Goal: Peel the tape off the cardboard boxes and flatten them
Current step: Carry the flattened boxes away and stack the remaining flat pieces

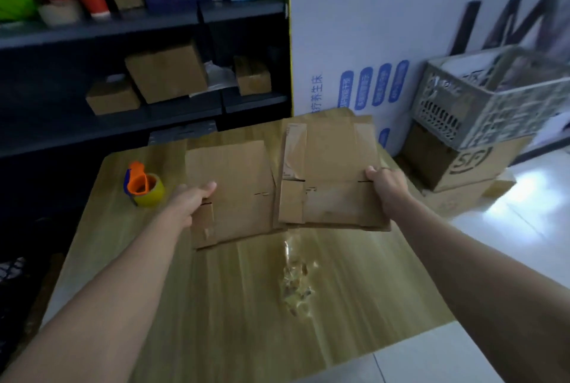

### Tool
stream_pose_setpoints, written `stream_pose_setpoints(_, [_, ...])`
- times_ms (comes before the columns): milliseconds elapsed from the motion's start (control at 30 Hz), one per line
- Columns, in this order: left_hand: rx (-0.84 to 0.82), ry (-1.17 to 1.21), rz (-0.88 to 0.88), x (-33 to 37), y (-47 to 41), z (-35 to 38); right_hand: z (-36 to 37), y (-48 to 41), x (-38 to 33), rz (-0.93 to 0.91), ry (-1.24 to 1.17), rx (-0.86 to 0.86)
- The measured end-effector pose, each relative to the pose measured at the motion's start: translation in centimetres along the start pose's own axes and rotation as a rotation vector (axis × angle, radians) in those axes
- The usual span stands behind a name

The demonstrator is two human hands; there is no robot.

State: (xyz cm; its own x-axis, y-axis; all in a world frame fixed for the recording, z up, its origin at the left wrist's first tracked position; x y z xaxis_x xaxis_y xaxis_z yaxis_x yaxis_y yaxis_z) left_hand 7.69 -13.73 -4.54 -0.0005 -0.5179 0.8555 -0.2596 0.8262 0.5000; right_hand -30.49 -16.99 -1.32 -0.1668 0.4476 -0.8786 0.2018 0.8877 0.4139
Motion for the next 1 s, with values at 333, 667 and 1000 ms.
stream_pose_setpoints(333, [-0.180,-0.088,0.220,9.0,2.5,27.8,-26.3,-4.1,0.8,-0.070,-0.134,0.207])
stream_pose_setpoints(667, [-0.293,-0.117,0.258,14.3,3.1,51.7,-49.1,-11.2,2.9,-0.084,-0.147,0.272])
stream_pose_setpoints(1000, [-0.331,-0.114,0.292,21.9,-4.0,64.9,-59.7,-23.3,-0.5,-0.094,-0.141,0.340])
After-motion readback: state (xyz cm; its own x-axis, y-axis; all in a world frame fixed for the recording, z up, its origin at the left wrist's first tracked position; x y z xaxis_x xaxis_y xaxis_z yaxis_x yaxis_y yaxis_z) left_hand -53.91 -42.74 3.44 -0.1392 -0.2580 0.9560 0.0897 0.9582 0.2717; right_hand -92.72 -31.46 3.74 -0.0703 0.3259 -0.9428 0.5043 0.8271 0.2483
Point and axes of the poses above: each hand's wrist, its own y-axis away from the middle knuckle, its own z-axis out of the palm, x = y × z, the point moved 2 cm from there along -y, towards the middle knuckle, and after that the axes turned 11 degrees about -x, right-handed, at the moved point
